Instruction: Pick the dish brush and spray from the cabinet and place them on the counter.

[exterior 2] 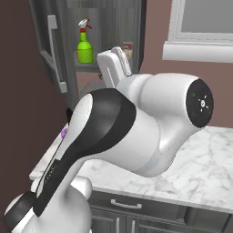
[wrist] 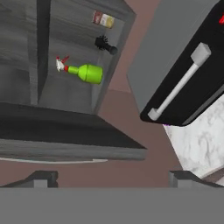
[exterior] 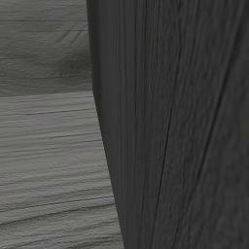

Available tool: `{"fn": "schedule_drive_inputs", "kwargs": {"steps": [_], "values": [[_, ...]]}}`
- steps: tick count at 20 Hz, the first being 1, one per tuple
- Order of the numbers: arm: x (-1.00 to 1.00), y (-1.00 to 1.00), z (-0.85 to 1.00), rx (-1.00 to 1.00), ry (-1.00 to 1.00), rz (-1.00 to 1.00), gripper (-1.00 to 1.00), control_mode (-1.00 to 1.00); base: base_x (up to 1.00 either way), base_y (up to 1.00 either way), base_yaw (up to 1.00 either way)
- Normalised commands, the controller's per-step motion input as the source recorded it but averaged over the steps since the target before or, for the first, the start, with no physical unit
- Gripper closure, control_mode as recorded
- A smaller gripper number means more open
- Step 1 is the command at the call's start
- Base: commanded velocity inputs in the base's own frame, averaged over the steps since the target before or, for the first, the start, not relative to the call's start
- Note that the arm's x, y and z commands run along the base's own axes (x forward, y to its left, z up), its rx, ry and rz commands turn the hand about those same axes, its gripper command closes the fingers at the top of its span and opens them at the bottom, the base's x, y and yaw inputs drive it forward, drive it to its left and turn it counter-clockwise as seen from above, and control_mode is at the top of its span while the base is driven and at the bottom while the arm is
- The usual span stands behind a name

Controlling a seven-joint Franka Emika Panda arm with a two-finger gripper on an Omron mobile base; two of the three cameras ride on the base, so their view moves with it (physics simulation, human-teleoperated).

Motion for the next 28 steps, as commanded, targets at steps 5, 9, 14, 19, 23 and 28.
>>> {"fn": "schedule_drive_inputs", "kwargs": {"steps": [5, 9, 14, 19, 23, 28], "values": [[0.16, 0.0, 0.01, 0.11, 0.0, 0.06, -1.0, -1.0, 0.0, 0.0, 0.0], [0.09, 0.0, 0.01, 0.13, 0.0, 0.11, -1.0, -1.0, 0.0, 0.0, 0.0], [0.0, 0.0, 0.03, 0.08, 0.0, 0.12, -1.0, -1.0, 0.0, 0.0, 0.0], [0.01, 0.13, 0.0, 0.02, 0.0, 0.08, -1.0, -1.0, 0.0, 0.0, 0.0], [0.12, 0.16, 0.0, 0.0, 0.0, 0.05, -1.0, -1.0, 0.0, 0.0, 0.0], [0.1, 0.07, 0.0, 0.0, 0.0, 0.03, -1.0, -1.0, 0.0, 0.0, 0.0]]}}
